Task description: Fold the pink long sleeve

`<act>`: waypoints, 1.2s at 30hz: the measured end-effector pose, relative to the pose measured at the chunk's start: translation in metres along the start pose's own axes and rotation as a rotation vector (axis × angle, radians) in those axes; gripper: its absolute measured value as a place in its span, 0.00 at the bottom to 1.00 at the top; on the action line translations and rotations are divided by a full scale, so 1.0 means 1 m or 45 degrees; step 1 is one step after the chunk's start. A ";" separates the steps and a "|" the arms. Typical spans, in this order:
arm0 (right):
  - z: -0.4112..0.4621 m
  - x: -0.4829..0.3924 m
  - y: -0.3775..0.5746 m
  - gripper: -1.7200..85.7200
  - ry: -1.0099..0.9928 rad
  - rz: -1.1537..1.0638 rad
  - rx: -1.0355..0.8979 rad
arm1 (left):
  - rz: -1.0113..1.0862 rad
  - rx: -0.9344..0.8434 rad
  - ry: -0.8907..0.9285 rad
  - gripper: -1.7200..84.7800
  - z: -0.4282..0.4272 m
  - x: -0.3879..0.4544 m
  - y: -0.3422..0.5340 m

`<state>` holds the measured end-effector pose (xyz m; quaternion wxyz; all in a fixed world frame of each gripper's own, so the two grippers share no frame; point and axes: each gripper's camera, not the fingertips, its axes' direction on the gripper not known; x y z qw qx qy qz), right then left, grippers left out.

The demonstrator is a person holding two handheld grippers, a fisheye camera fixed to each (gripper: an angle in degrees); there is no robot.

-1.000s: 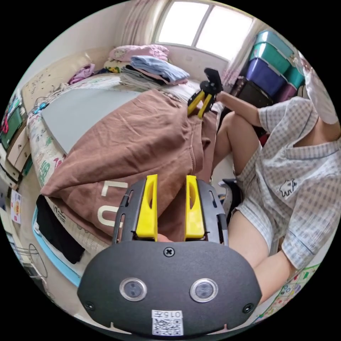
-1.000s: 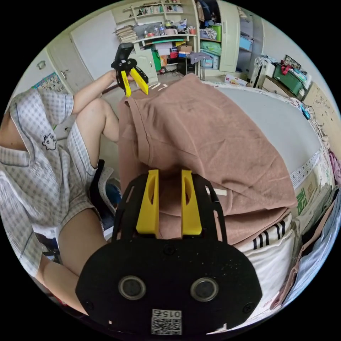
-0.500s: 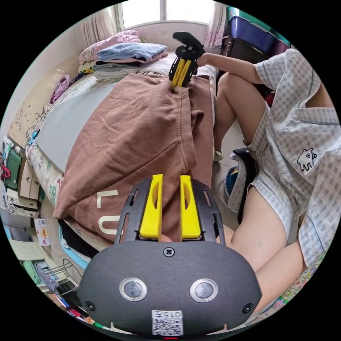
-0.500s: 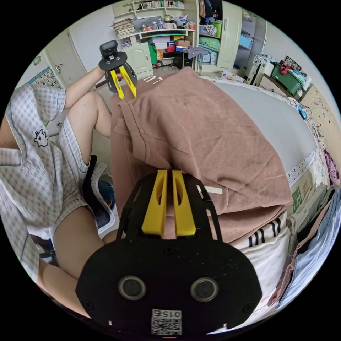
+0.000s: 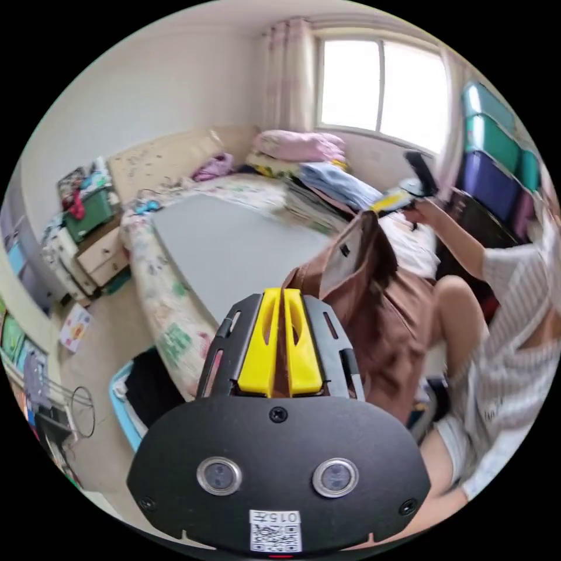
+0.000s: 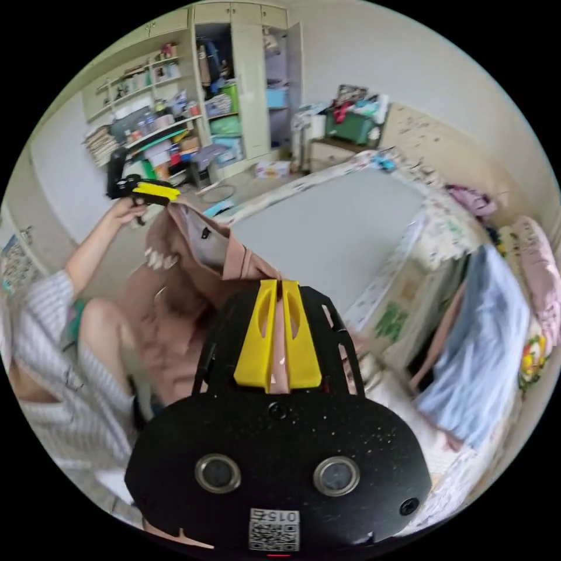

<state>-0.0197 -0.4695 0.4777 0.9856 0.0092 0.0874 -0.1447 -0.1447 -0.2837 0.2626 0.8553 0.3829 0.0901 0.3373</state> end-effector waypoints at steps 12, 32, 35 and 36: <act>-0.005 0.009 0.019 0.10 -0.398 0.178 0.299 | -0.255 0.464 -0.274 0.09 -0.044 0.053 0.033; 0.044 -0.027 0.120 0.03 -1.228 0.142 0.006 | 0.293 -0.082 0.295 0.22 0.017 0.193 0.127; 0.039 -0.031 0.121 0.03 -1.232 0.163 0.083 | 0.181 -0.009 0.156 0.18 0.018 0.190 0.130; 0.039 -0.033 0.122 0.03 -1.240 0.166 0.098 | 0.155 0.009 0.110 0.17 0.017 0.189 0.130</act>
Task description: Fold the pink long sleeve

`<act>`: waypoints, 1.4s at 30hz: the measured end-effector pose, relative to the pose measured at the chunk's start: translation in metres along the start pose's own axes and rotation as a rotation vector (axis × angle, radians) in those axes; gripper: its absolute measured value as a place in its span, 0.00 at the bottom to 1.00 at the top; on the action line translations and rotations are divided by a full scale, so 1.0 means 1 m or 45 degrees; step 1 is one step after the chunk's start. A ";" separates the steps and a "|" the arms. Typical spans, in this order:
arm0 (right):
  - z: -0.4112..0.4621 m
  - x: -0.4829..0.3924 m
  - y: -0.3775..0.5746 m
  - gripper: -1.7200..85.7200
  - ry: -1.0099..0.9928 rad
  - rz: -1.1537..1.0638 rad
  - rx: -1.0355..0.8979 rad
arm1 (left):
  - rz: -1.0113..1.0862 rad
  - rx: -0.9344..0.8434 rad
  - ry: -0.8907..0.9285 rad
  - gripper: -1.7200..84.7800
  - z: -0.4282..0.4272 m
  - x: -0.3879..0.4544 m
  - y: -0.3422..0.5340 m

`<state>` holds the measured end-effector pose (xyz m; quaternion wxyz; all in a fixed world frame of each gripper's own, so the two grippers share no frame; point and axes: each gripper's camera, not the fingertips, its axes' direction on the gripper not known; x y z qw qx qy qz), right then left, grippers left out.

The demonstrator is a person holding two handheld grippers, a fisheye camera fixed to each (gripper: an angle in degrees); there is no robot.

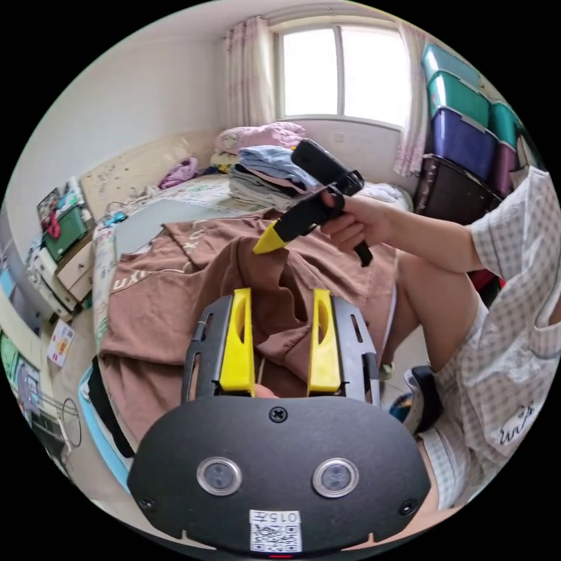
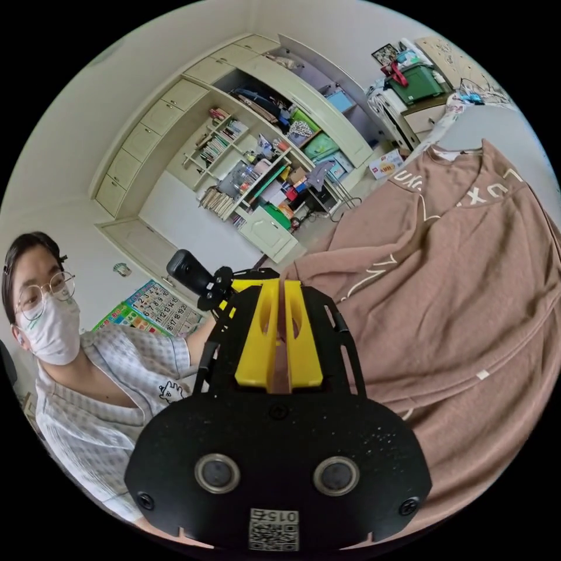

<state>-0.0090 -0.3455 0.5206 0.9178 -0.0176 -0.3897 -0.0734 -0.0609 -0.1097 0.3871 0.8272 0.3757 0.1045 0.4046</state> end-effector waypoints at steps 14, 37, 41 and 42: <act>0.116 -0.105 0.082 0.20 0.274 -0.510 -0.799 | -0.547 0.240 -0.106 0.03 -0.049 -0.088 0.047; 0.187 -0.165 0.135 0.11 0.683 -0.786 -1.010 | -0.534 0.211 -0.085 0.03 -0.045 -0.102 0.041; 0.172 -0.163 0.113 0.07 0.635 -0.676 -0.937 | -0.545 0.218 -0.076 0.03 -0.047 -0.108 0.040; 0.168 -0.161 0.109 0.06 0.619 -0.648 -0.919 | -0.545 0.219 -0.076 0.03 -0.048 -0.109 0.040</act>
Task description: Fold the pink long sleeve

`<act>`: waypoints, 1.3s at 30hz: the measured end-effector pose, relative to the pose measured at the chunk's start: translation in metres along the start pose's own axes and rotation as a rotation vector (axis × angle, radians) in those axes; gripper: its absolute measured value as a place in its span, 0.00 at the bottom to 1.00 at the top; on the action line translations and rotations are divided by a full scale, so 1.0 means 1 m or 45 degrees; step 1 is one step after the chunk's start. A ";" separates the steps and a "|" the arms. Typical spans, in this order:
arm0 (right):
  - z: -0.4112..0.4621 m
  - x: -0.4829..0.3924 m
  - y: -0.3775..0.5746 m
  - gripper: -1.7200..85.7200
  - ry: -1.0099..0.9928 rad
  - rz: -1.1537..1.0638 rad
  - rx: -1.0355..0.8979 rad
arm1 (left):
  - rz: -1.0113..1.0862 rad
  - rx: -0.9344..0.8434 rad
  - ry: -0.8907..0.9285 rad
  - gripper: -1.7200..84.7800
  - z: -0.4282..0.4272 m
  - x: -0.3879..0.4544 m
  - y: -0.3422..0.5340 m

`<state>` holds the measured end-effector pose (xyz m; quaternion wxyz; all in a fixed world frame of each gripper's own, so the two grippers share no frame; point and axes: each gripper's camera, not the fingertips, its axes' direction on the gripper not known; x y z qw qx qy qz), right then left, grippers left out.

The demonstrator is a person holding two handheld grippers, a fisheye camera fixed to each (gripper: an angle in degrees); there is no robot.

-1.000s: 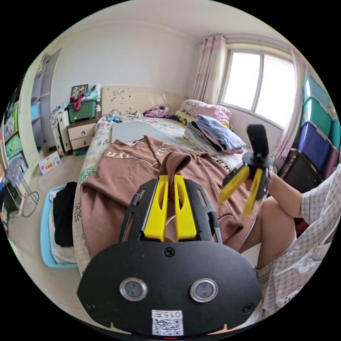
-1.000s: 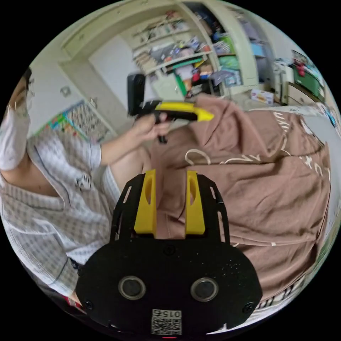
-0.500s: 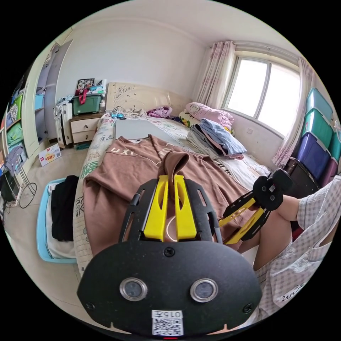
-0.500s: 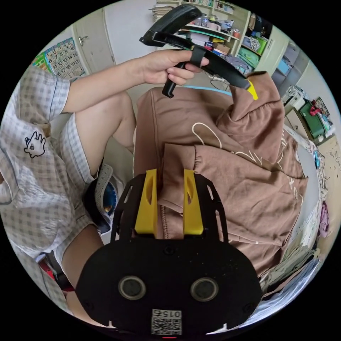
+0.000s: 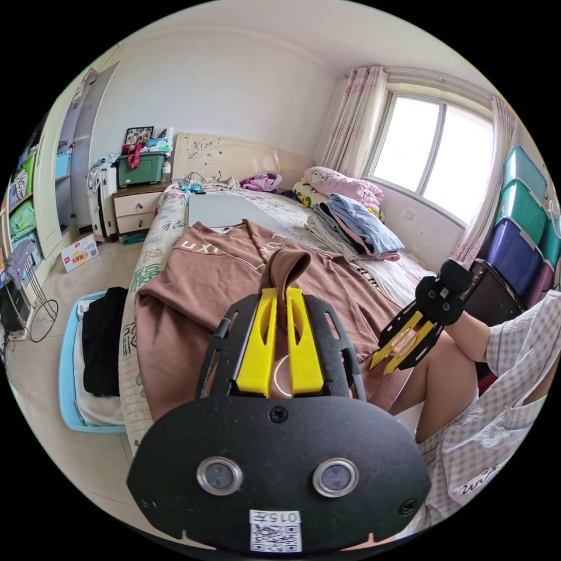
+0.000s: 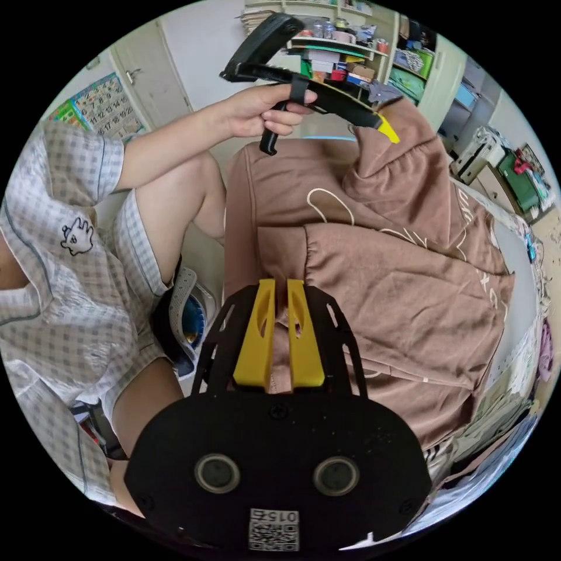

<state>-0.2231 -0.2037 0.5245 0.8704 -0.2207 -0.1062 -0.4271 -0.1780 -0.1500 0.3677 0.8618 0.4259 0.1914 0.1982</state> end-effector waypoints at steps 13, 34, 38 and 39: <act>-0.371 0.210 0.215 0.06 1.081 1.469 0.682 | -0.608 0.438 -0.731 0.06 -0.170 -0.176 -0.081; -0.174 -0.049 0.238 0.16 0.208 1.321 0.396 | -0.667 -0.208 -0.081 0.15 -0.155 -0.062 0.136; -0.167 -0.060 0.232 0.14 0.231 1.351 0.351 | -0.675 -0.388 -0.021 0.14 -0.118 -0.057 0.148; -0.168 -0.061 0.231 0.12 0.243 1.348 0.338 | -0.676 -0.417 -0.014 0.13 -0.113 -0.057 0.148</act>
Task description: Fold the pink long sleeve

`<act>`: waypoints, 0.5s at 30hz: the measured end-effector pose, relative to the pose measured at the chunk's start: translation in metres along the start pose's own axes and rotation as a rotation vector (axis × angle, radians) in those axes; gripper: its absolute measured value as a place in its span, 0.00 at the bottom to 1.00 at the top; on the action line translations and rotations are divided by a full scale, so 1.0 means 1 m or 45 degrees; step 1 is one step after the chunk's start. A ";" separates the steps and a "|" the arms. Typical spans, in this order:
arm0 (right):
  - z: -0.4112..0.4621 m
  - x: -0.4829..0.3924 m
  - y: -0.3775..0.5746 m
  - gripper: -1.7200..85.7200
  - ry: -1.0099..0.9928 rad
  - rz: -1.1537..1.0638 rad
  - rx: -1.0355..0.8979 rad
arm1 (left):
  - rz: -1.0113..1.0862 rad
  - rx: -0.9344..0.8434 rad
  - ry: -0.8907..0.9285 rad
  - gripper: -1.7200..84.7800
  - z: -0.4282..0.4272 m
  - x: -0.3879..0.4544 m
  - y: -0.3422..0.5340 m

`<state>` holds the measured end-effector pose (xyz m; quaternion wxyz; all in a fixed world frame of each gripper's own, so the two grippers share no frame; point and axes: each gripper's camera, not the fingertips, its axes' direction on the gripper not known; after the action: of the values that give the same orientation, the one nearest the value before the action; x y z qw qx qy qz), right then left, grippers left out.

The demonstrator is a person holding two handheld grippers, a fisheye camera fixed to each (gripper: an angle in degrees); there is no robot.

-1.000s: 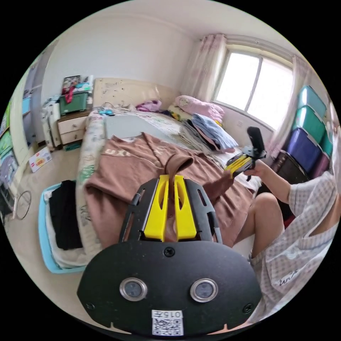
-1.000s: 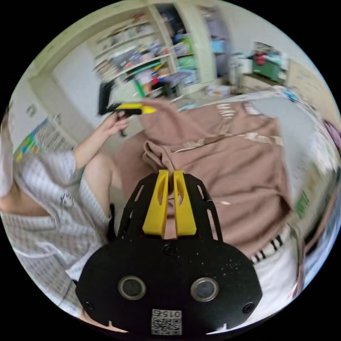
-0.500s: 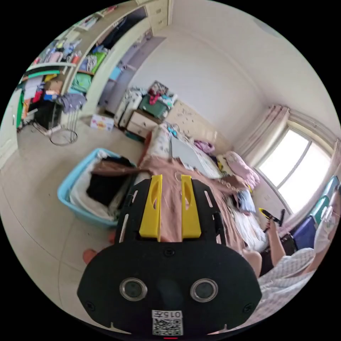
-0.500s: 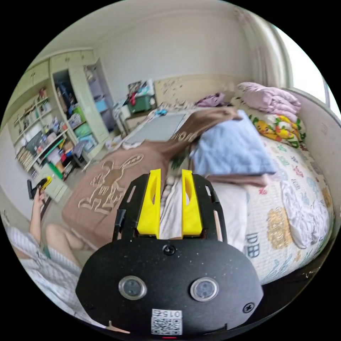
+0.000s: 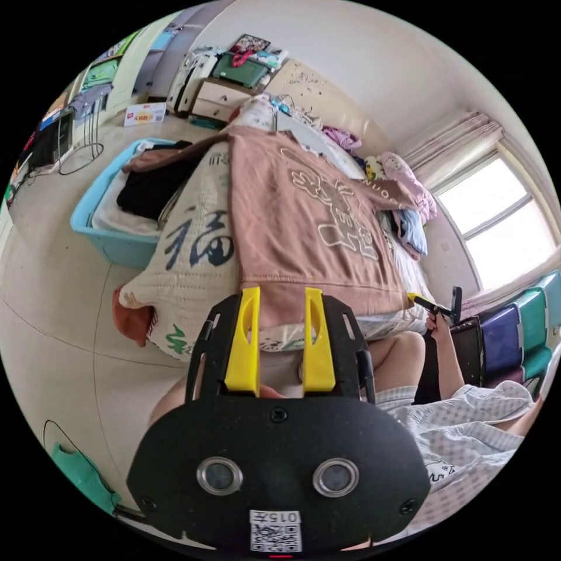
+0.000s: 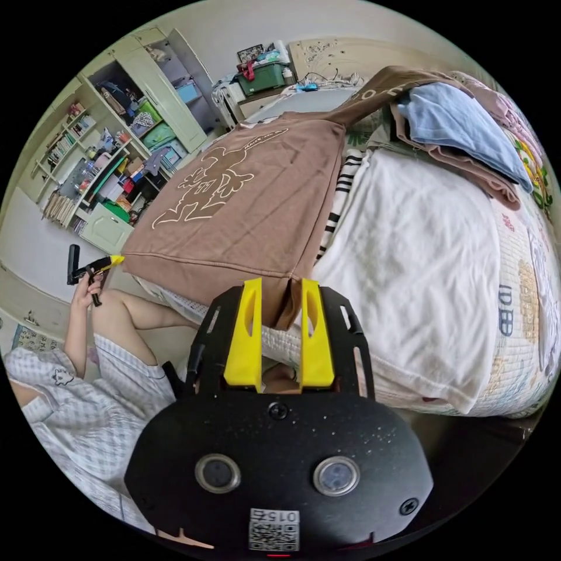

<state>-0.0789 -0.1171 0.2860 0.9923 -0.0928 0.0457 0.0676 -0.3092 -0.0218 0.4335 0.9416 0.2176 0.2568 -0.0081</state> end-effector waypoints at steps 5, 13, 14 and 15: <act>-0.014 -0.022 0.006 0.03 0.163 -0.109 -0.071 | 0.045 -0.091 -0.025 0.02 0.010 0.012 0.001; -0.040 -0.013 0.024 0.02 0.069 -0.030 -0.020 | -0.065 0.206 -0.107 0.10 -0.035 0.005 0.021; -0.039 -0.014 0.023 0.02 0.070 -0.019 -0.015 | -0.067 0.226 -0.088 0.14 -0.034 0.004 0.018; -0.038 -0.015 0.023 0.02 0.072 -0.016 -0.015 | -0.063 0.214 -0.079 0.16 -0.032 0.005 0.015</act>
<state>-0.1003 -0.1043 0.2463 0.9905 -0.1008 0.0729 0.0589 -0.3182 0.0055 0.4129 0.9270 0.2892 0.2311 -0.0596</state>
